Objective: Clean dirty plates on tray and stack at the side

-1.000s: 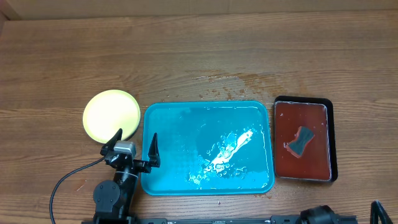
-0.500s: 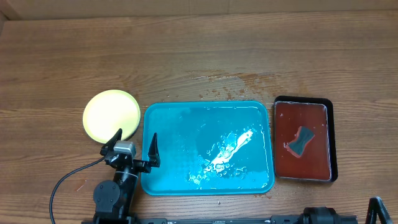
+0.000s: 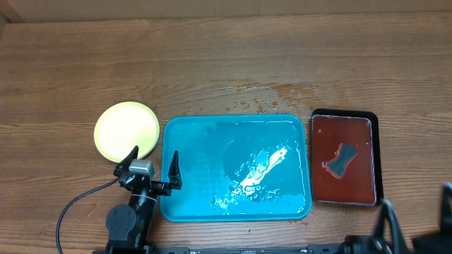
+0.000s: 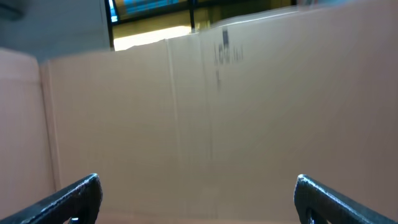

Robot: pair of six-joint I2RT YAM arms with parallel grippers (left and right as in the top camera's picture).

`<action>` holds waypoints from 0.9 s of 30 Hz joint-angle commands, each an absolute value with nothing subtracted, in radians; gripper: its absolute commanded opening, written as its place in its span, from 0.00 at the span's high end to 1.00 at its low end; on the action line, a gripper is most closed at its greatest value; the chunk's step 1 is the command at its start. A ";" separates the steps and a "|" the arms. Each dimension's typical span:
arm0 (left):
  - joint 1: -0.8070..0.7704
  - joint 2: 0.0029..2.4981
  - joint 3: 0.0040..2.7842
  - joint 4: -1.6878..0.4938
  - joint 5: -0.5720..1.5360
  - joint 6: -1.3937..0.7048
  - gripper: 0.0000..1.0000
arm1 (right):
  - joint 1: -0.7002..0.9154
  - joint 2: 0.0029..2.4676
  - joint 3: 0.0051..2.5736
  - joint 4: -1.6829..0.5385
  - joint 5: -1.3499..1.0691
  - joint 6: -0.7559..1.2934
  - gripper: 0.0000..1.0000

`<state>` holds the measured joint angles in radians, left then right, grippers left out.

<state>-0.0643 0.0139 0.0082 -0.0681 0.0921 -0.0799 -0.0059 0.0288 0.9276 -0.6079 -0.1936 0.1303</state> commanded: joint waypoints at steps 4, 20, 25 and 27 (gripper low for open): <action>-0.067 0.004 0.005 -0.072 0.085 -0.097 0.00 | 0.000 0.004 0.678 -0.385 -0.258 0.132 0.00; -0.067 0.004 0.005 -0.072 0.085 -0.098 0.00 | 0.000 0.004 0.181 0.307 -0.244 0.319 0.00; -0.067 0.004 0.005 -0.072 0.085 -0.097 0.00 | 0.000 0.004 0.123 0.398 -0.244 0.319 0.00; -0.067 0.004 0.005 -0.072 0.085 -0.097 0.00 | 0.000 0.004 0.105 0.428 -0.244 0.319 0.00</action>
<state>-0.0643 0.0139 0.0082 -0.0681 0.0921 -0.0799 -0.0055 0.0154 0.1291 0.4038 -0.2546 0.3046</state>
